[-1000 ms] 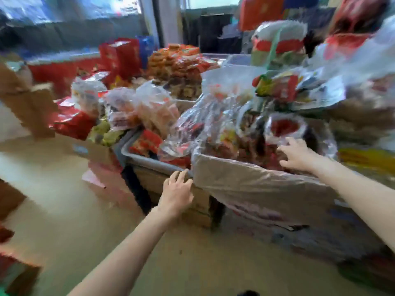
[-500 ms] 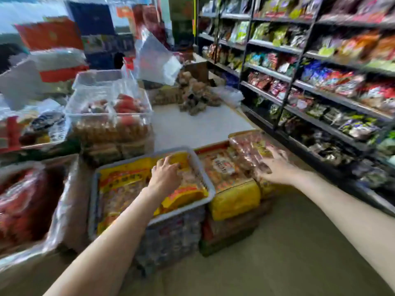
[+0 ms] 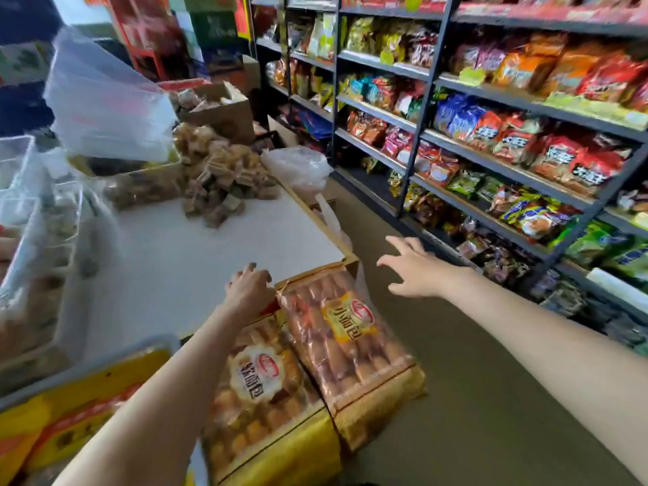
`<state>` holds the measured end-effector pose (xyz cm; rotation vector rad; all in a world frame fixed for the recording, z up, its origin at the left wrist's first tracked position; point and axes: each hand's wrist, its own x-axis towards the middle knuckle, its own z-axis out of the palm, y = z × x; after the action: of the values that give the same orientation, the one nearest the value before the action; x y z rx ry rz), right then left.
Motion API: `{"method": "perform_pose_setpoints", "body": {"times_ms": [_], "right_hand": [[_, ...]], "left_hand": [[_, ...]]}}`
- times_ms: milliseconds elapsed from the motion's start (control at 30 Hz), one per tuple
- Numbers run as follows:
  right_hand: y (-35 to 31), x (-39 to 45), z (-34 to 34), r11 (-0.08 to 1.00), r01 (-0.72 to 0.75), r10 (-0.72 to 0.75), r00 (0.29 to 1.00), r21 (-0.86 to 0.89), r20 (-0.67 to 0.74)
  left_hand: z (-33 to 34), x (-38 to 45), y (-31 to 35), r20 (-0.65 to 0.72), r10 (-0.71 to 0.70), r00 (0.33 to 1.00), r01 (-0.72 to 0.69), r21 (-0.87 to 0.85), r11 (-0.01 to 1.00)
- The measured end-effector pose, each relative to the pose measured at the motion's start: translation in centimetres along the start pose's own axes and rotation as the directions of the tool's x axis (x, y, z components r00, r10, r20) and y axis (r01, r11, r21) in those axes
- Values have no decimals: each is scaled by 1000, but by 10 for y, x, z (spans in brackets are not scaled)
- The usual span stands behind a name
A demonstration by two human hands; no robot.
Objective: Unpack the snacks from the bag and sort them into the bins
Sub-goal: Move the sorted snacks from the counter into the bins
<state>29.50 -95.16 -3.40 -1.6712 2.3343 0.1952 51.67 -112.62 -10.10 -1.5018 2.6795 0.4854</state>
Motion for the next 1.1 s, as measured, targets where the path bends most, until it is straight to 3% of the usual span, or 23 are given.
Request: {"method": "perform_pose_setpoints", "body": {"times_ms": [167,367,467,533,600,733,867,967,1100], "right_hand": [[67,100,-18,993,121,-121,993,11,-10],[138,221,-10,924,376,-366,922,-65,129],[171,264,-10,912,400,-372,899,-89,233],[181,304,-19,895,428,-386,883,-123,266],[179,346,-33,879,453,-404,874,-150,269],[152,421,-55,799,580,-531,805,-161,264],[141,491,-76,748,646,-608,760,-155,230],[137,549,-96,757,635,-597,767,-152,234],[115,615,-103,755,648,-606,746,-96,276]], "left_hand": [[19,86,67,-37,-26,999,26,6,1000],[64,167,98,-51,-299,953,295,-61,953],[71,171,110,23,-381,924,382,-16,924],[62,174,103,-21,-449,893,449,-1,894],[47,182,87,-72,-563,824,562,-23,826],[44,212,57,18,-702,712,702,-37,711],[45,282,56,60,-715,697,717,-78,693],[26,338,68,16,-691,723,689,-99,718],[14,390,69,-21,-715,699,700,-187,689]]}}
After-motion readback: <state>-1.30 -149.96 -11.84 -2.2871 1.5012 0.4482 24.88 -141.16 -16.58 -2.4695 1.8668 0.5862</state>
